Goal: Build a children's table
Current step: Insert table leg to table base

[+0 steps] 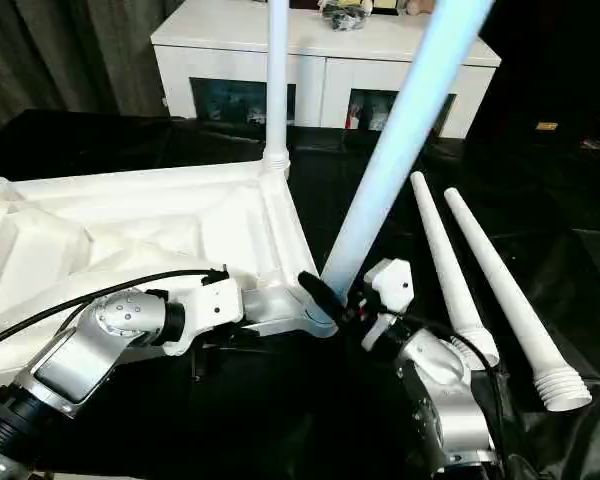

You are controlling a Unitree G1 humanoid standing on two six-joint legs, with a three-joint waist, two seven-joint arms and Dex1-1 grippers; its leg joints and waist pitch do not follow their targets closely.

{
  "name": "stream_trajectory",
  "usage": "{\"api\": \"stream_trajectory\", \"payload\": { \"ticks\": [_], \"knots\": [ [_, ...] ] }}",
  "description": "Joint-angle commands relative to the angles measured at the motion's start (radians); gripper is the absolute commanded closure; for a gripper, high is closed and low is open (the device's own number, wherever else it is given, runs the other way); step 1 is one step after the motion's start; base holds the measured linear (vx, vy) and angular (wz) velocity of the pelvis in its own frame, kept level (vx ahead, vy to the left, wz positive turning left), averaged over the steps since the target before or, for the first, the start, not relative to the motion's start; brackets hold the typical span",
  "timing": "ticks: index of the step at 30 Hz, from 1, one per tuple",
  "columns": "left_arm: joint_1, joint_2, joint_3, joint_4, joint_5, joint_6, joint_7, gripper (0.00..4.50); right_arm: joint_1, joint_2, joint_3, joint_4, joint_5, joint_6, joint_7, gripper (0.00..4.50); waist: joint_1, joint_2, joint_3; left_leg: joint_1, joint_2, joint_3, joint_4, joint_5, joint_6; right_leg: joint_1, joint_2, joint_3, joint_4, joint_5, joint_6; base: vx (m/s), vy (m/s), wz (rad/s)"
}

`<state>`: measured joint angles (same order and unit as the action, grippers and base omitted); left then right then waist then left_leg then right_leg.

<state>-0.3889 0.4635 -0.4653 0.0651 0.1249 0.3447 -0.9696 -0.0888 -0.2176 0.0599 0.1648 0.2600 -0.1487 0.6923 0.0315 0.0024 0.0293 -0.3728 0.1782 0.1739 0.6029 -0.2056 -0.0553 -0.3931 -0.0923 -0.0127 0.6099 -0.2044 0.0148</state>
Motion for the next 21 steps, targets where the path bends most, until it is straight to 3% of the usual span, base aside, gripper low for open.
{"api": "stream_trajectory", "payload": {
  "ticks": [1, 8, 15, 21],
  "knots": [
    [-0.015, 0.015, 0.014, 0.007, 0.022, -0.017, 0.024, 4.50, 0.024, -0.036, -0.007, 0.046, -0.043, 0.015, -0.013, 2.64, -0.006, 0.000, -0.042, 0.011, 0.039, -0.009, -0.091, -0.251, 0.021, 0.031, -0.028, 0.020, -0.072, -0.124, -0.205, 0.000, 0.000, 0.00],
    [-0.013, 0.016, 0.014, 0.003, 0.022, -0.014, 0.025, 4.50, 0.009, -0.055, 0.048, 0.042, -0.032, 0.107, 0.061, 2.64, -0.006, 0.000, -0.041, 0.010, 0.039, -0.010, -0.091, -0.242, 0.031, 0.032, -0.028, 0.020, -0.070, -0.117, -0.206, 0.000, 0.000, 0.00],
    [-0.009, 0.025, 0.011, -0.002, 0.019, -0.016, 0.016, 4.50, -0.075, -0.096, 0.015, 0.057, 0.103, 0.367, 0.120, 2.64, -0.006, -0.001, -0.042, 0.013, 0.040, -0.010, -0.090, -0.240, 0.027, 0.032, -0.029, 0.020, -0.070, -0.127, -0.212, 0.000, 0.000, 0.00],
    [-0.012, 0.025, 0.010, 0.001, 0.020, -0.020, 0.017, 4.50, -0.130, -0.154, 0.018, 0.085, 0.107, 0.470, 0.177, 2.64, -0.005, -0.007, -0.043, 0.011, 0.039, -0.008, -0.088, -0.215, 0.029, 0.034, -0.030, 0.019, -0.069, -0.117, -0.218, 0.000, 0.000, 0.00]
  ]
}}
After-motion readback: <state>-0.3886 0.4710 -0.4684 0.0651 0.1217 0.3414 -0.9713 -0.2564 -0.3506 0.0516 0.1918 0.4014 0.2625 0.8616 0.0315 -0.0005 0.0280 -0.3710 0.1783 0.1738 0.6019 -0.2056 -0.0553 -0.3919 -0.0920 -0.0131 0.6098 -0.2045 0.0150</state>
